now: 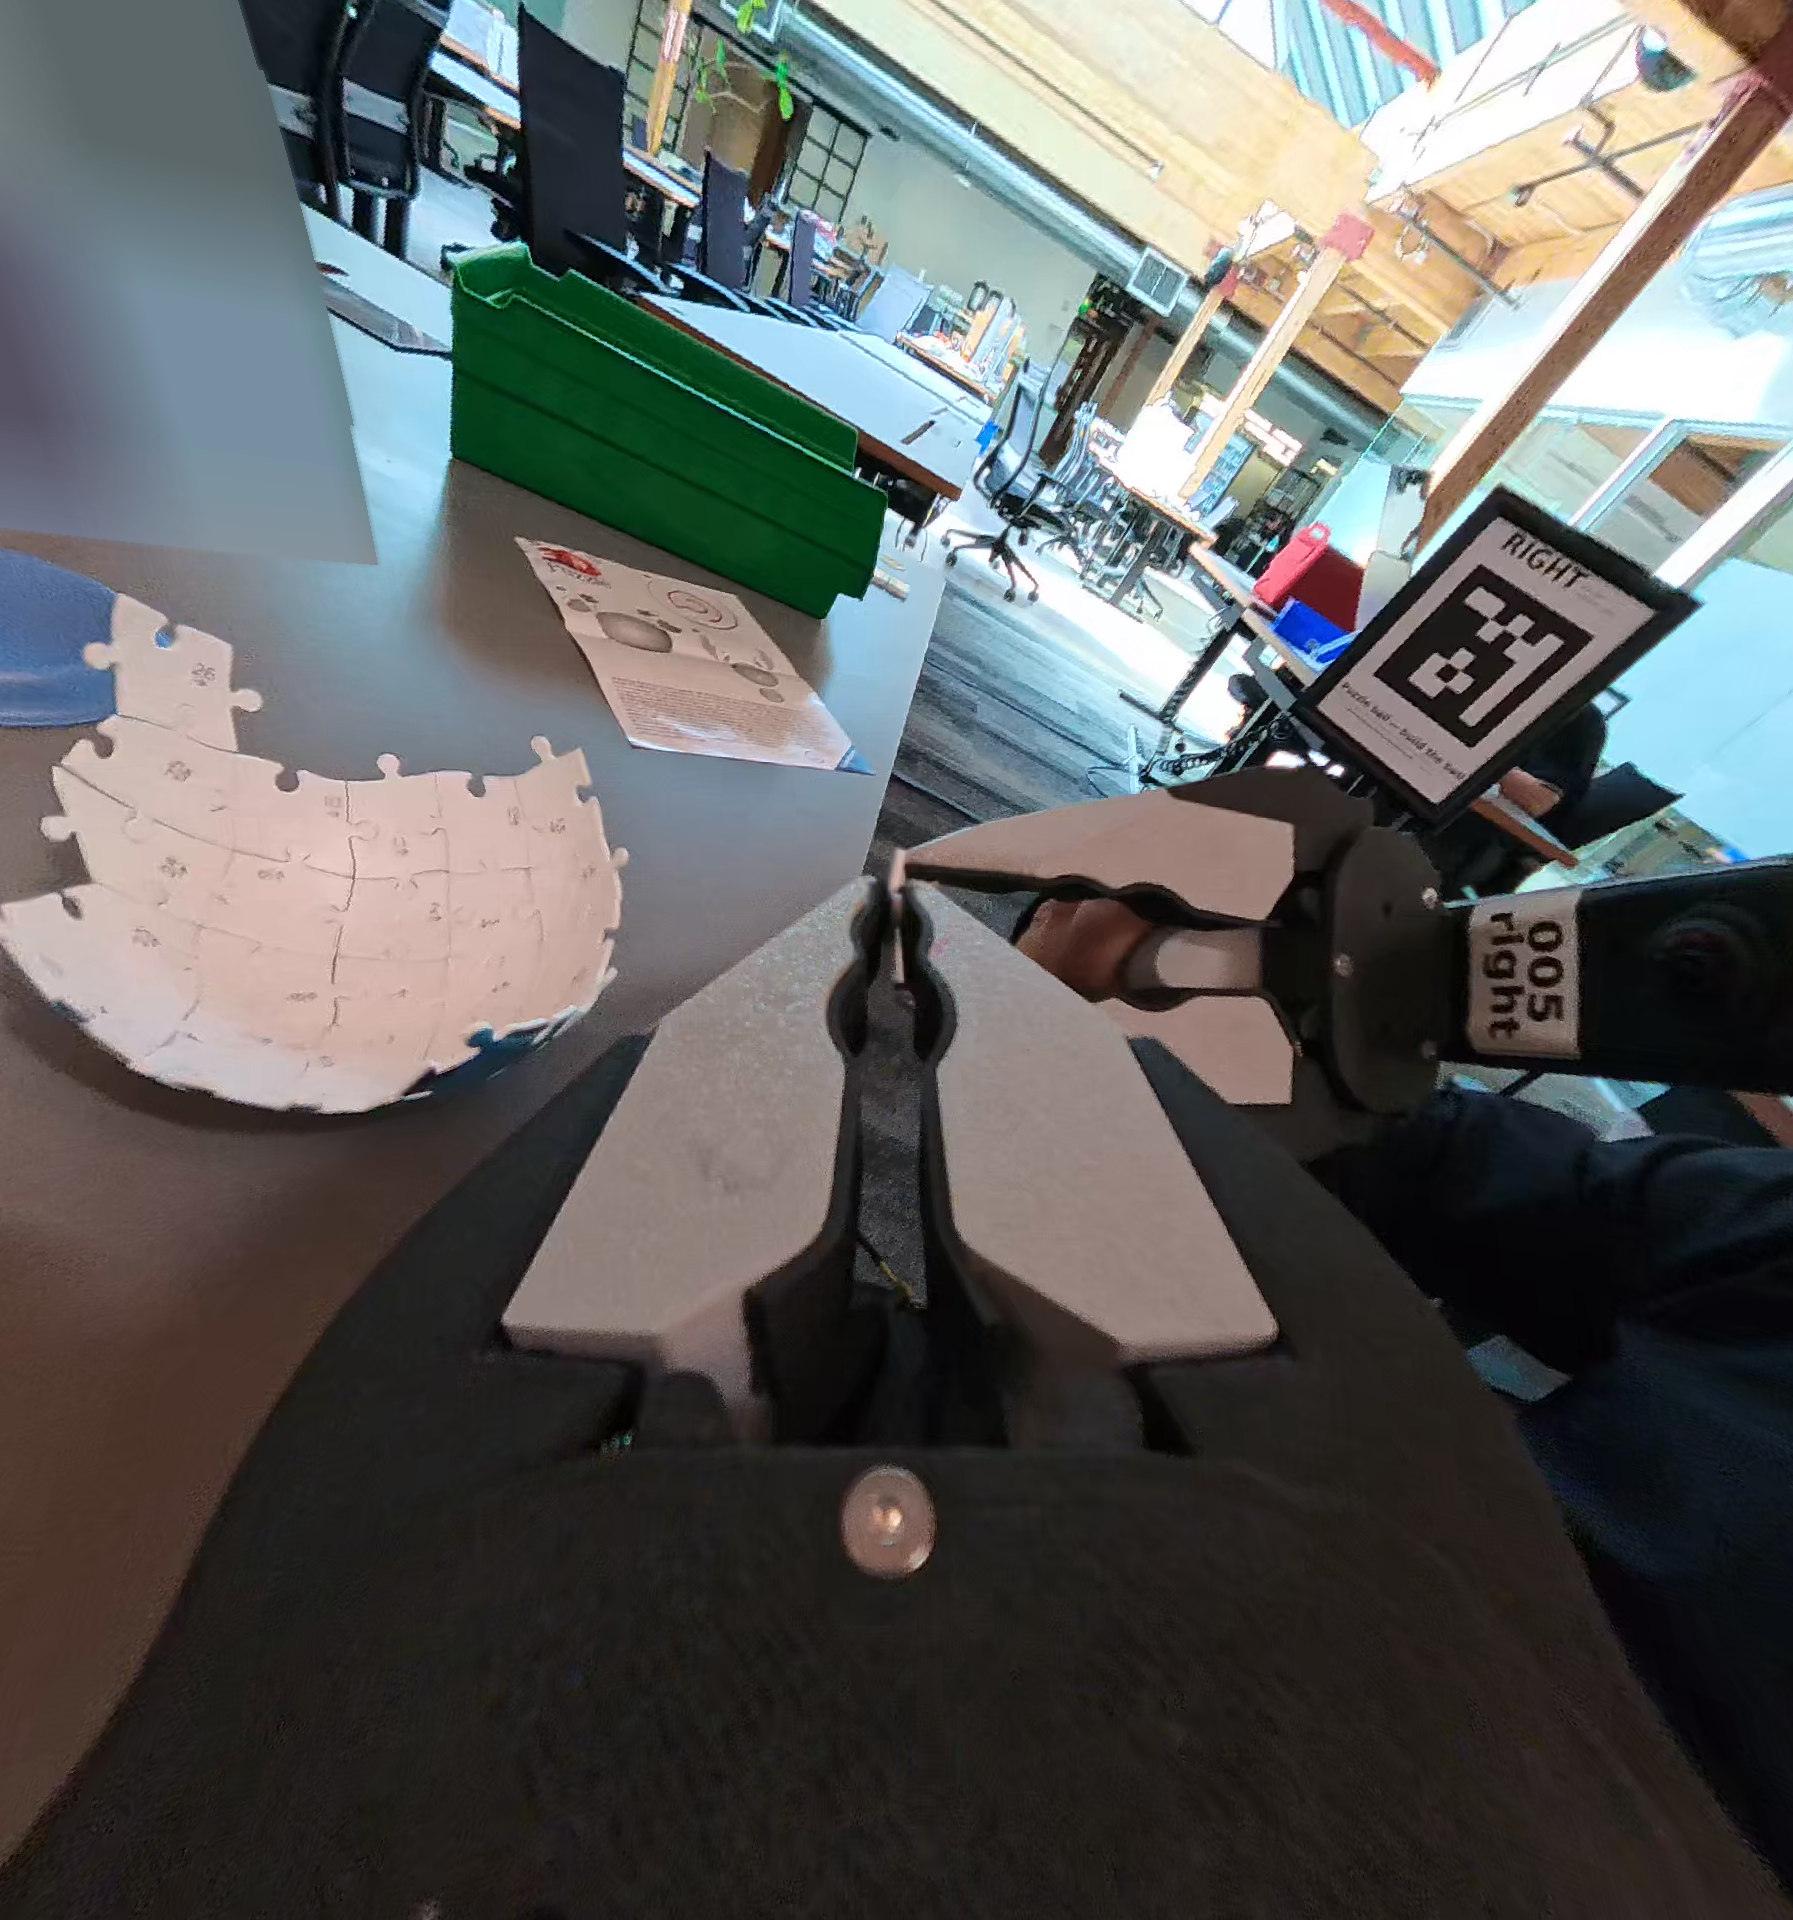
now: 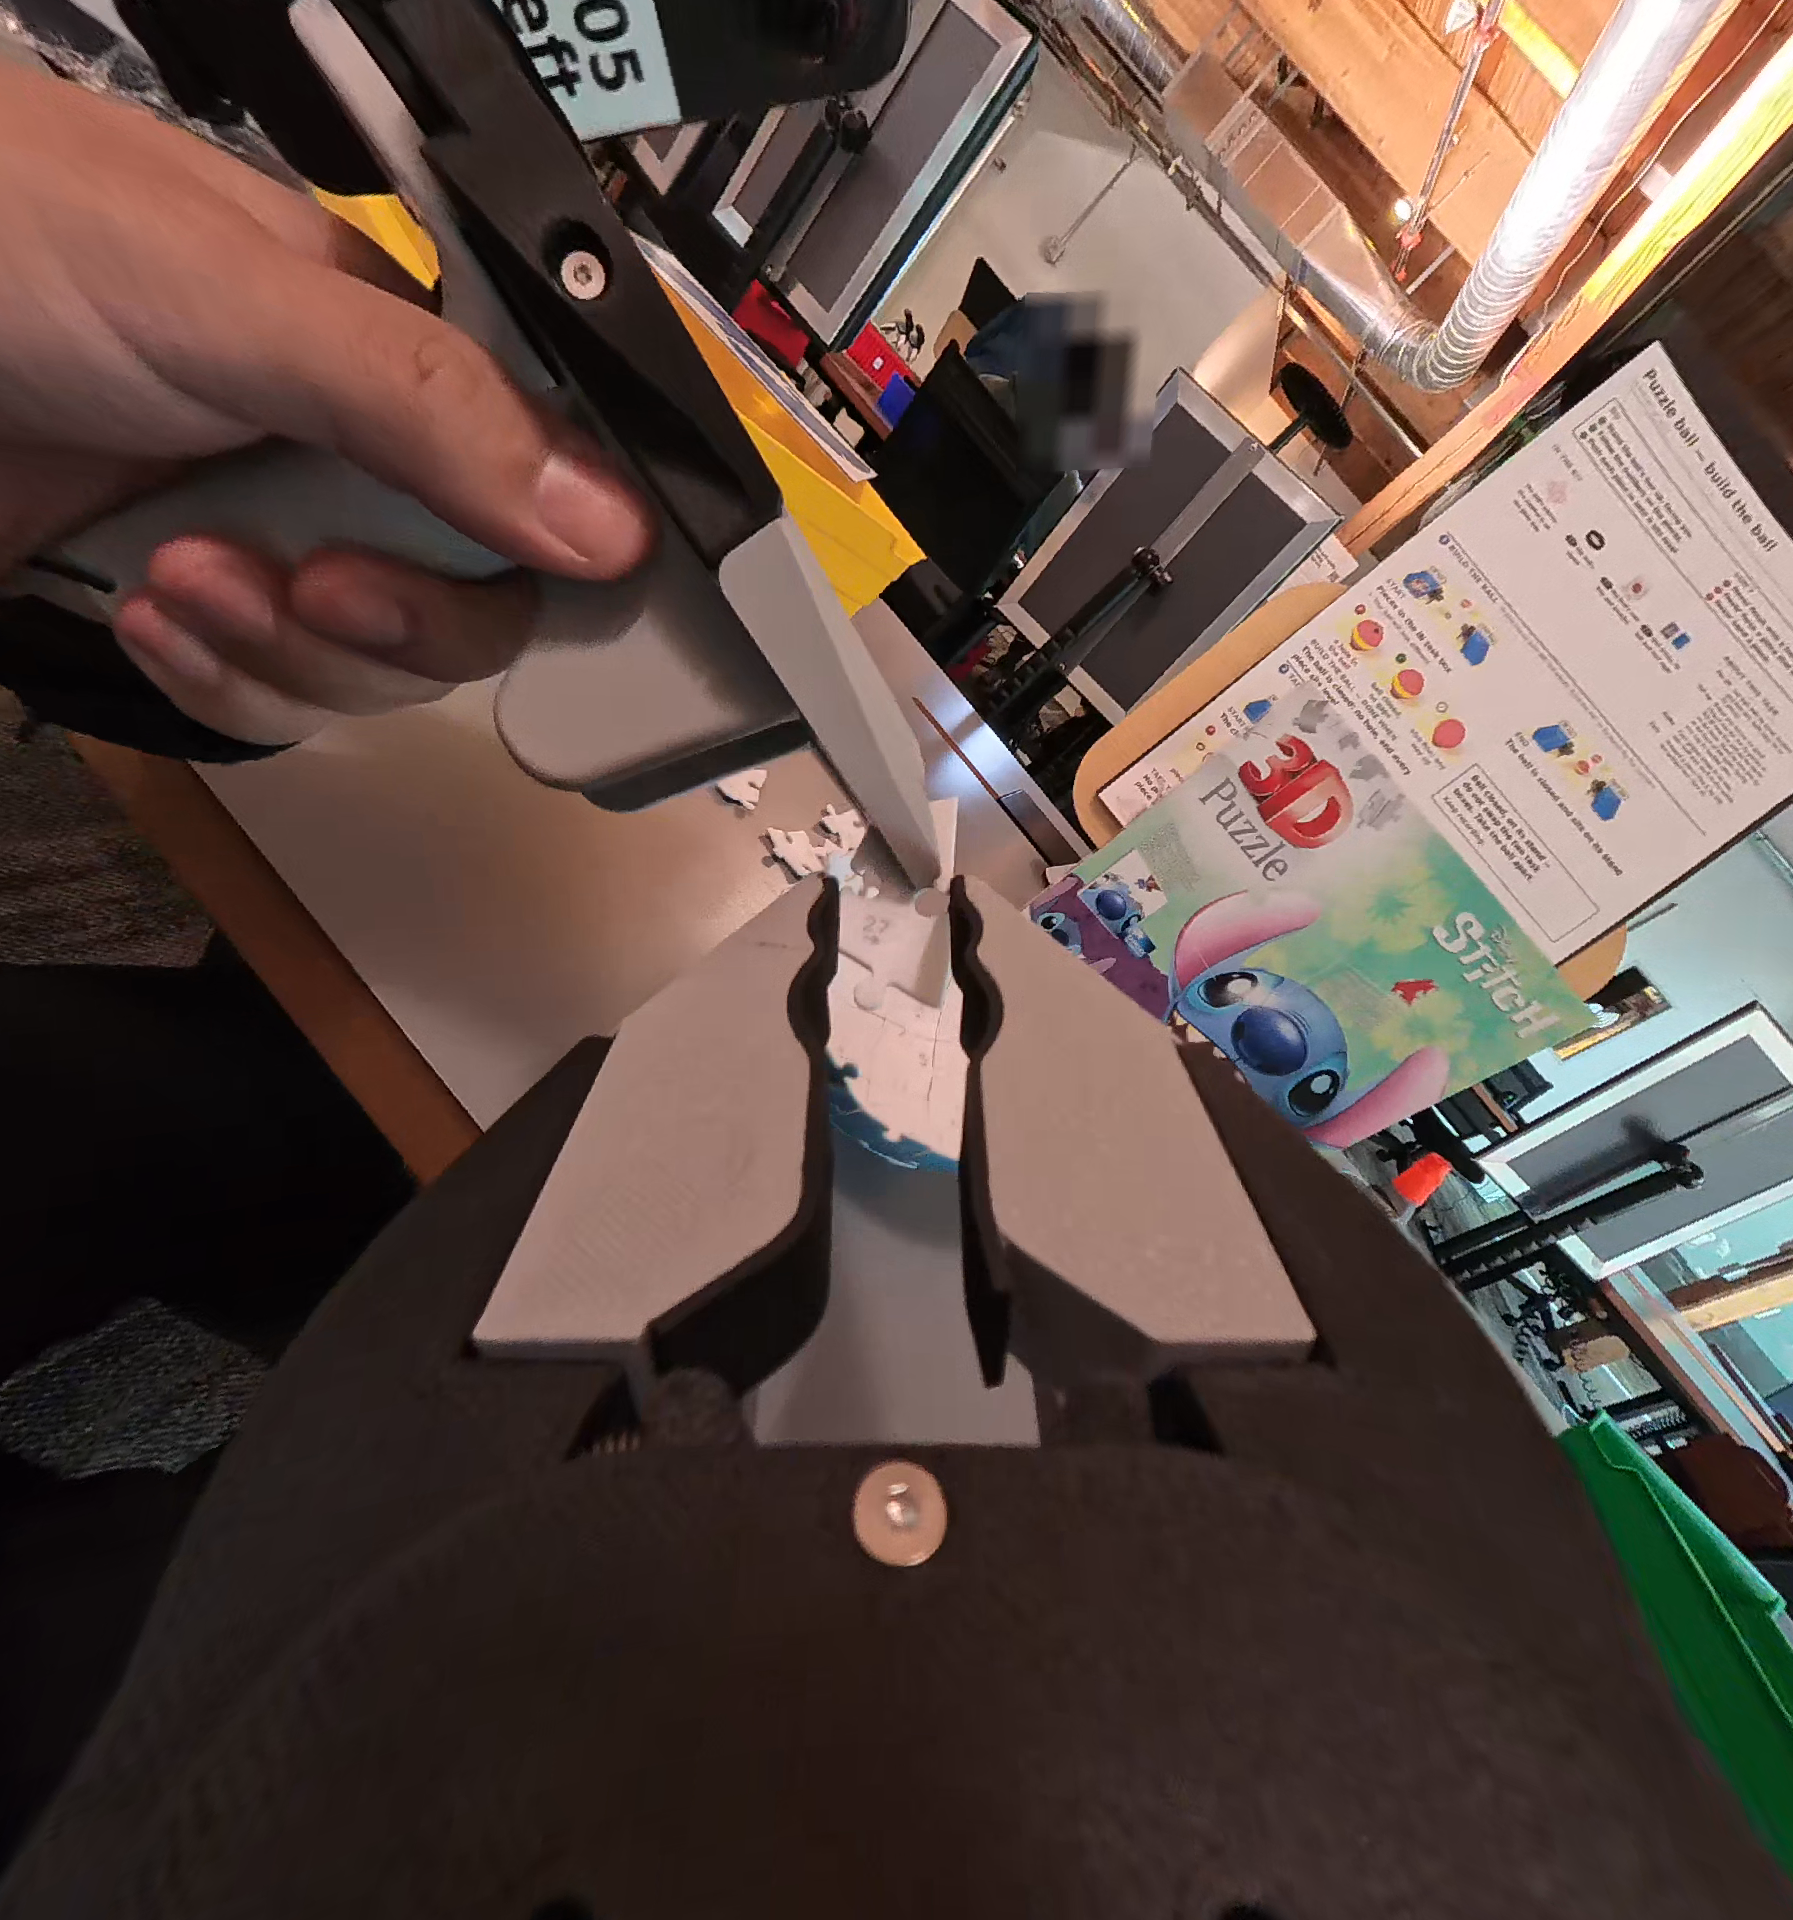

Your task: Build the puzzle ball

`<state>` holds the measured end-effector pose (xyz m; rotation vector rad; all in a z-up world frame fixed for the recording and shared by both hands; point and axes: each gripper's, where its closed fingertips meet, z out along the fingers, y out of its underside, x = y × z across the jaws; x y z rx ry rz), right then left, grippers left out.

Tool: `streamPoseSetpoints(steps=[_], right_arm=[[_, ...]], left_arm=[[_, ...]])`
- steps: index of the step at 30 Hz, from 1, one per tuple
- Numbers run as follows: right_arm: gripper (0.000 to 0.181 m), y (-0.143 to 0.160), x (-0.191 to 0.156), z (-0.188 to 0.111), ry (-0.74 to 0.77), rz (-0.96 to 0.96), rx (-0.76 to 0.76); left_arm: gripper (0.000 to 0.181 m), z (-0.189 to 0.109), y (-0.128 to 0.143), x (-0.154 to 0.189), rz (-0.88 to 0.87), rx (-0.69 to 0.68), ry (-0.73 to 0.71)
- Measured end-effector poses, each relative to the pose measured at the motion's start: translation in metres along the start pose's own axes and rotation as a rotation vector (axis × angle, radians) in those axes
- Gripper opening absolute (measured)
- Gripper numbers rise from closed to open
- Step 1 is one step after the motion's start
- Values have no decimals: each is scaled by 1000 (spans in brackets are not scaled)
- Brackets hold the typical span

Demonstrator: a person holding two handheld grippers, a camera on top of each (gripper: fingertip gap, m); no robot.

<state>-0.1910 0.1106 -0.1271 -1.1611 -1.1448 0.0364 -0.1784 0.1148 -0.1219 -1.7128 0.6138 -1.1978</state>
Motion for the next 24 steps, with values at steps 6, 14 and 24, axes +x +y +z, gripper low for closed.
streamPoseSetpoints(steps=[6,14,24], right_arm=[[22,4,-9,-4,-149,101,47],[21,4,21,-15,-584,563,105],[5,16,21,27,-795,579,36]], left_arm=[[0,-1,7,-3,129,-159,-11],[0,-2,14,-16,500,-523,23],[0,20,4,-38,515,-605,127]])
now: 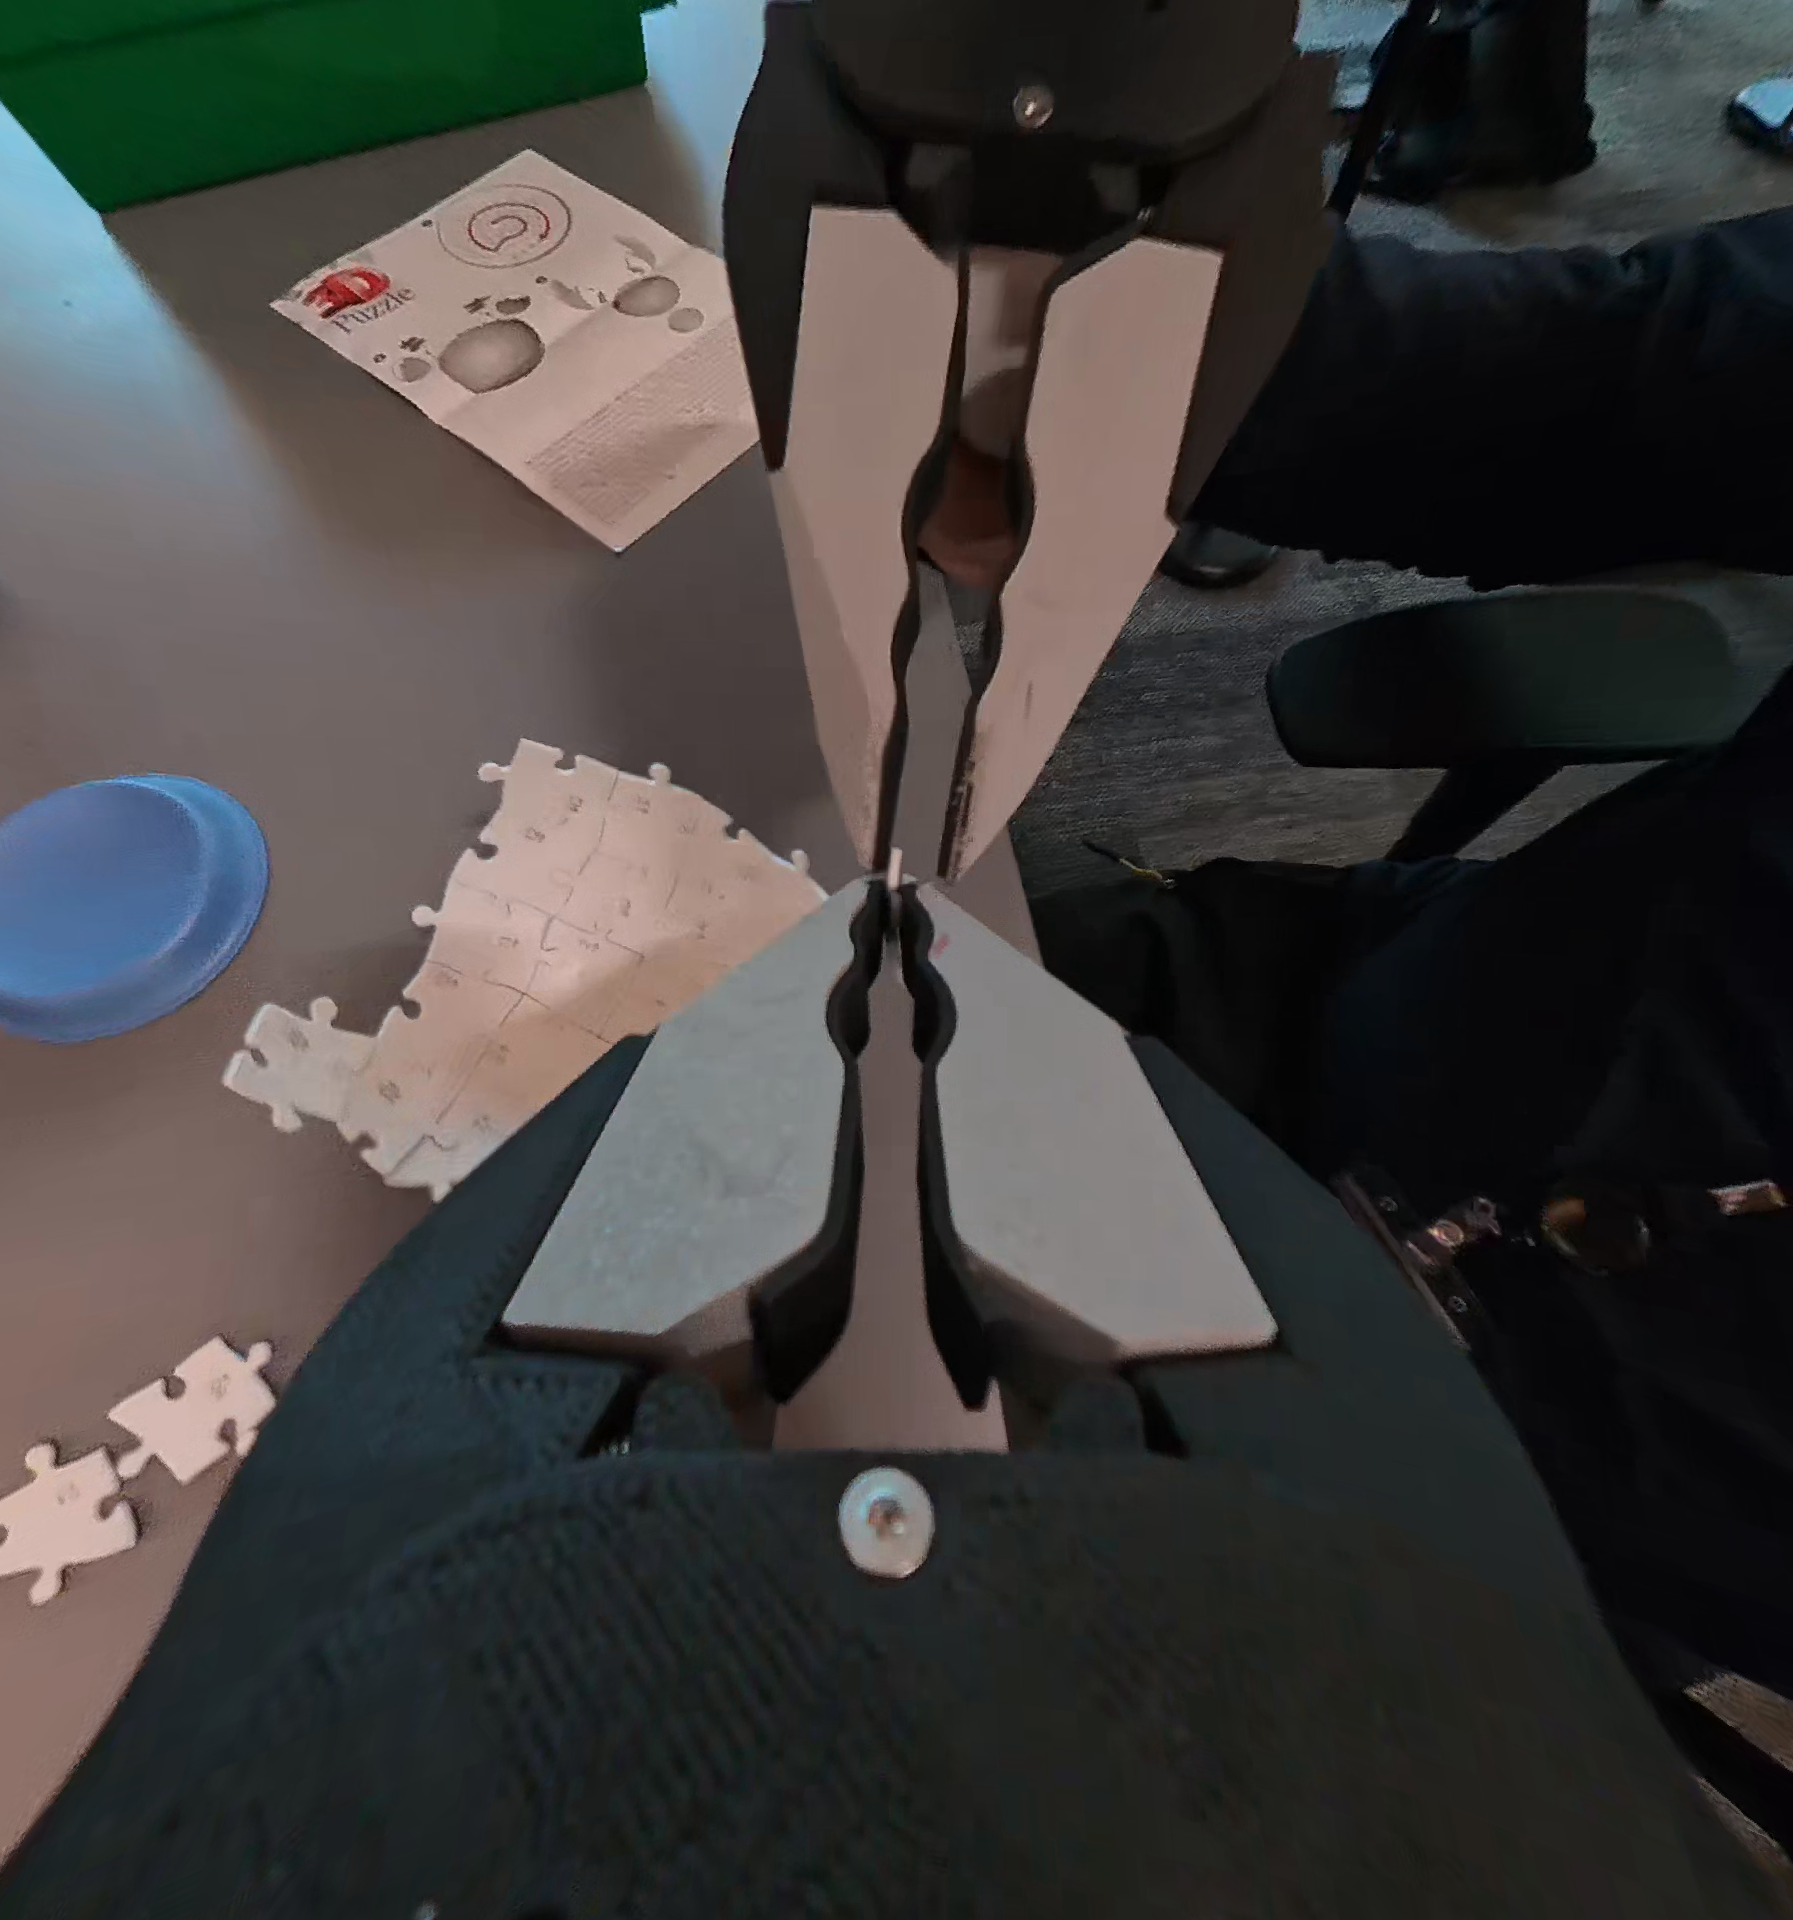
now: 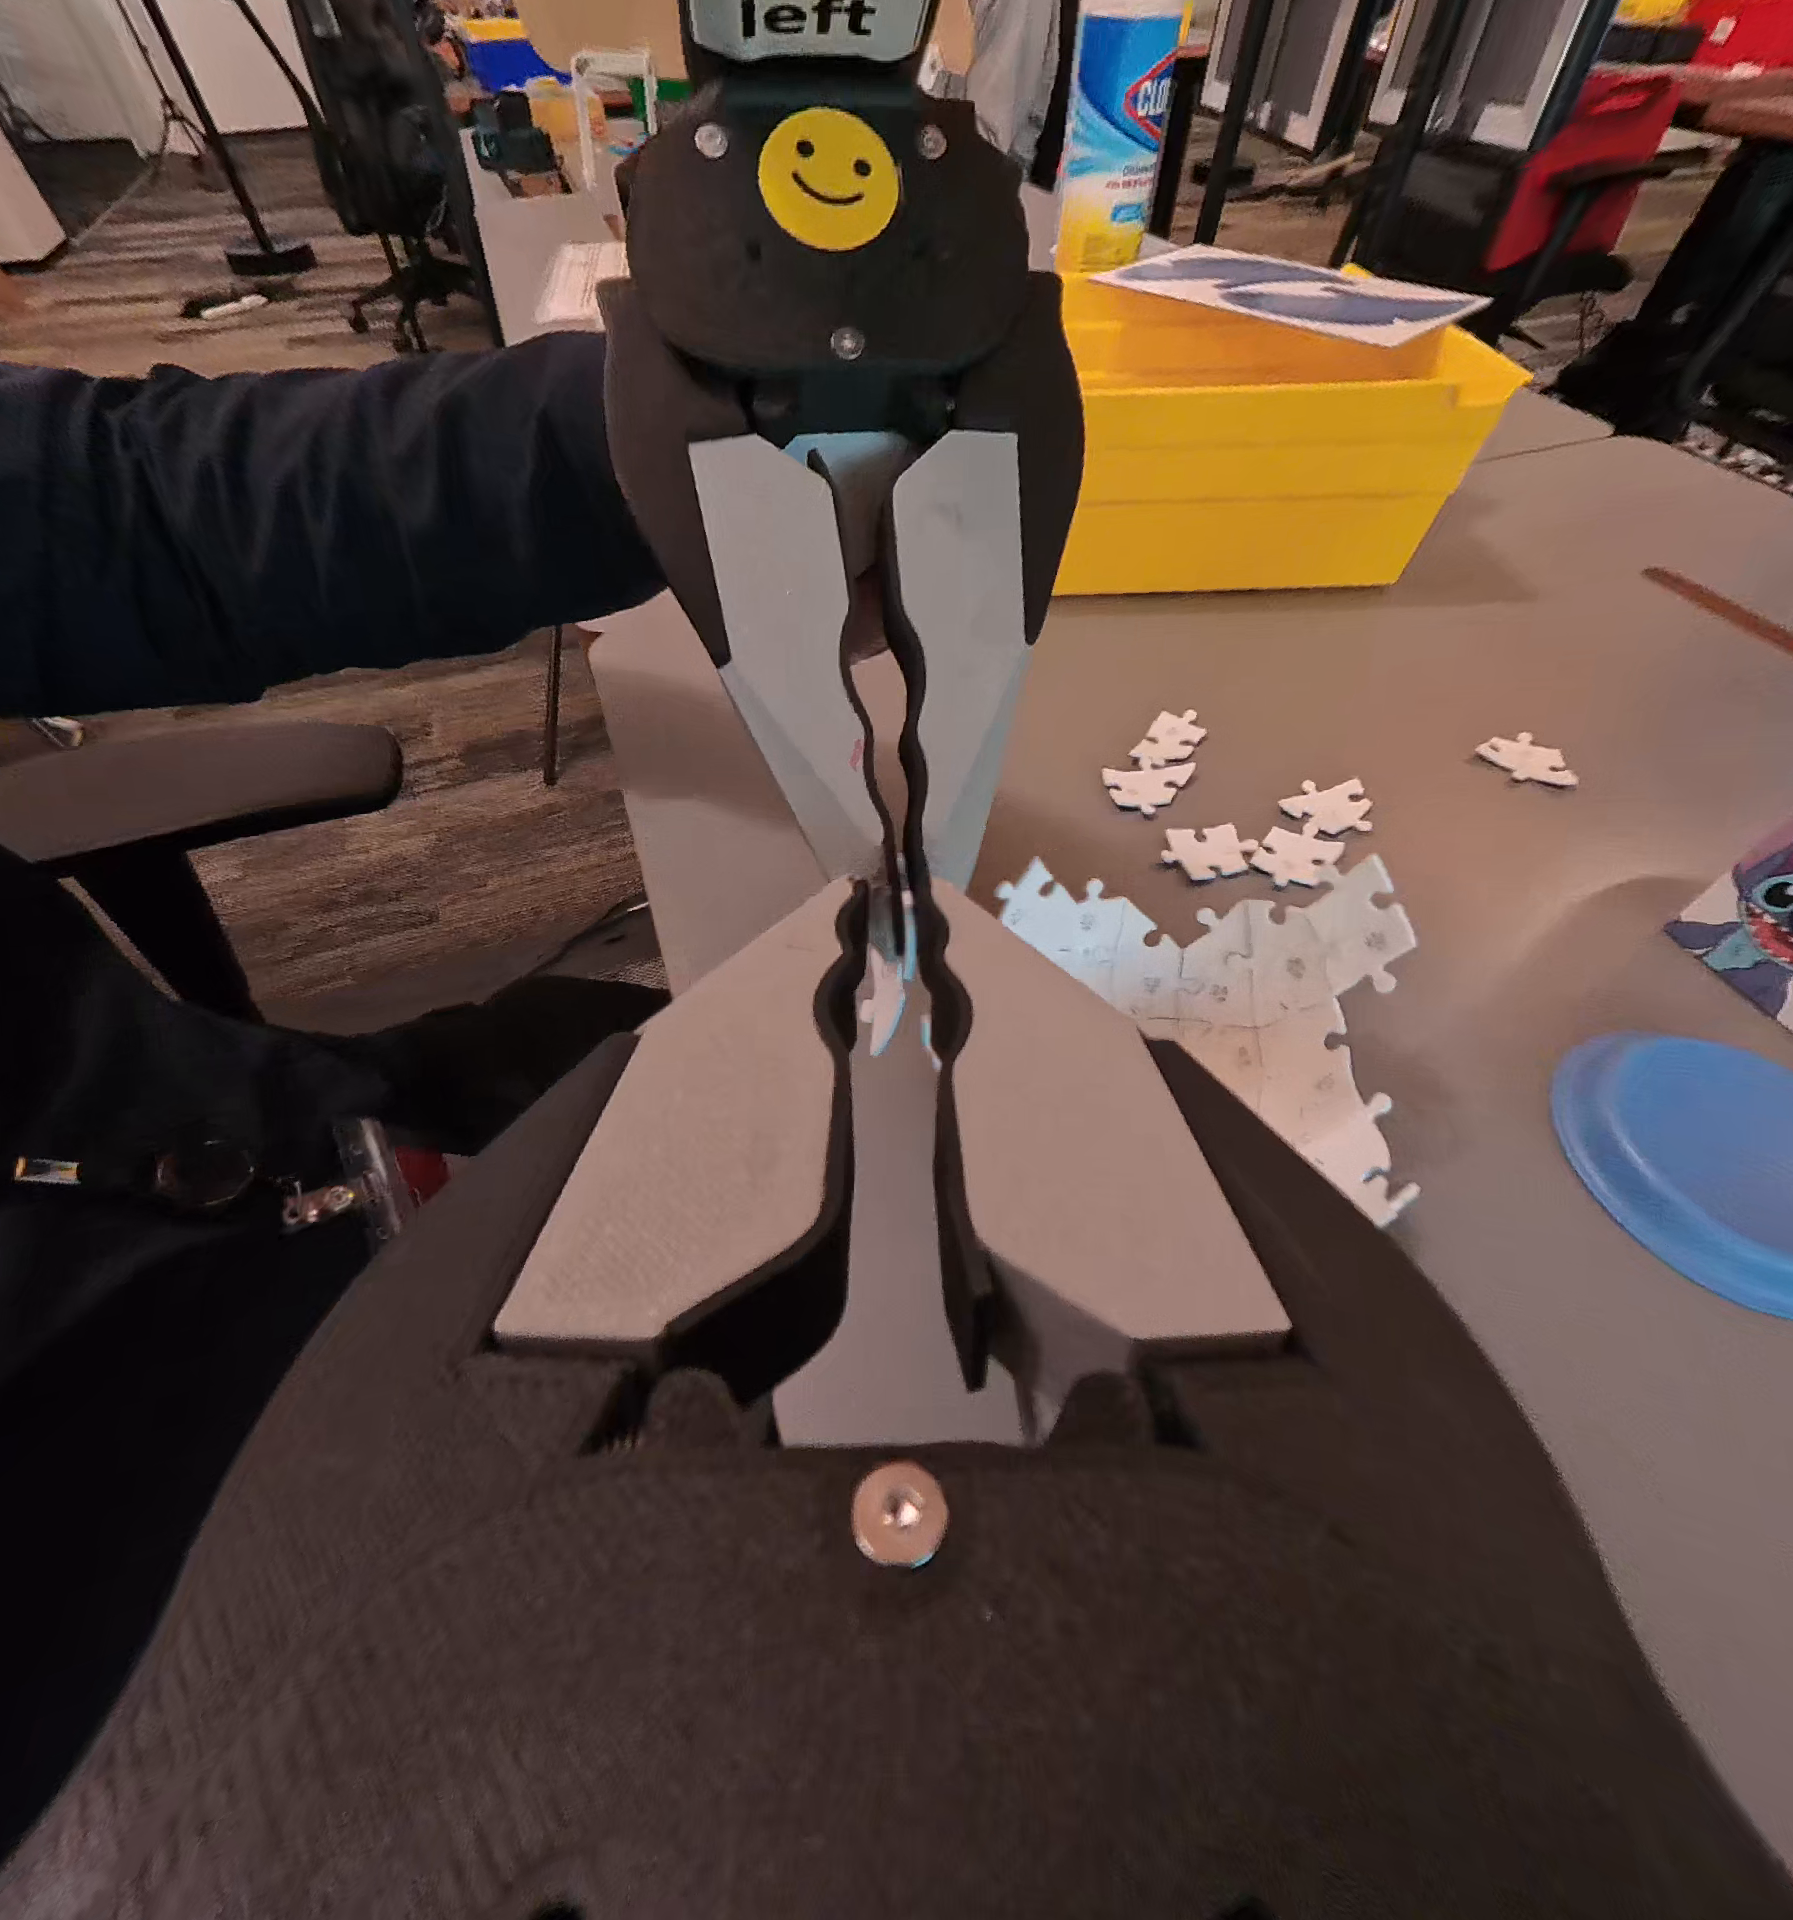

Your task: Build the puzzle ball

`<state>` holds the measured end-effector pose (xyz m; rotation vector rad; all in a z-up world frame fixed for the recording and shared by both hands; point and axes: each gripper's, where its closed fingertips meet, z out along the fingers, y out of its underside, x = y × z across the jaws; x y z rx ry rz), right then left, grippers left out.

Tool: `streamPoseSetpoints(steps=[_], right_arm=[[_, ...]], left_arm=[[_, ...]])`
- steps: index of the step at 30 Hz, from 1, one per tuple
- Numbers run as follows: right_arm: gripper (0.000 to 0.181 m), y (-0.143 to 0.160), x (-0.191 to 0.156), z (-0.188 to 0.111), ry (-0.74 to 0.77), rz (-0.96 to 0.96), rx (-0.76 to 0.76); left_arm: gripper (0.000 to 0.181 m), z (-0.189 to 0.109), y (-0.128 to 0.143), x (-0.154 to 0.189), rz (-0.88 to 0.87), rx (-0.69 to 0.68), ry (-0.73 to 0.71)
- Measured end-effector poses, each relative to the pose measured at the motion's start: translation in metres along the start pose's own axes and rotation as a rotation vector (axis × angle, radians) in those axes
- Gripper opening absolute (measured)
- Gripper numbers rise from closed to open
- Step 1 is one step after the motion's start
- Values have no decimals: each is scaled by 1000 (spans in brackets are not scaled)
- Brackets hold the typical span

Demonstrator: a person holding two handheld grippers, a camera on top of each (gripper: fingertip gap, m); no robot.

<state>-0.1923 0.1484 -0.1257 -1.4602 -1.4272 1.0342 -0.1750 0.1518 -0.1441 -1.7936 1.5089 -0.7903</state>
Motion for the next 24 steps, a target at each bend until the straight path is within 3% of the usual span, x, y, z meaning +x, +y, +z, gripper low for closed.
streamPoseSetpoints(steps=[10,24], right_arm=[[0,-1,30,11,-97,58,38],[0,-1,62,28,-163,86,24]], left_arm=[[0,-6,2,-26,-26,78,78],[0,-8,12,-61,-56,114,75]])
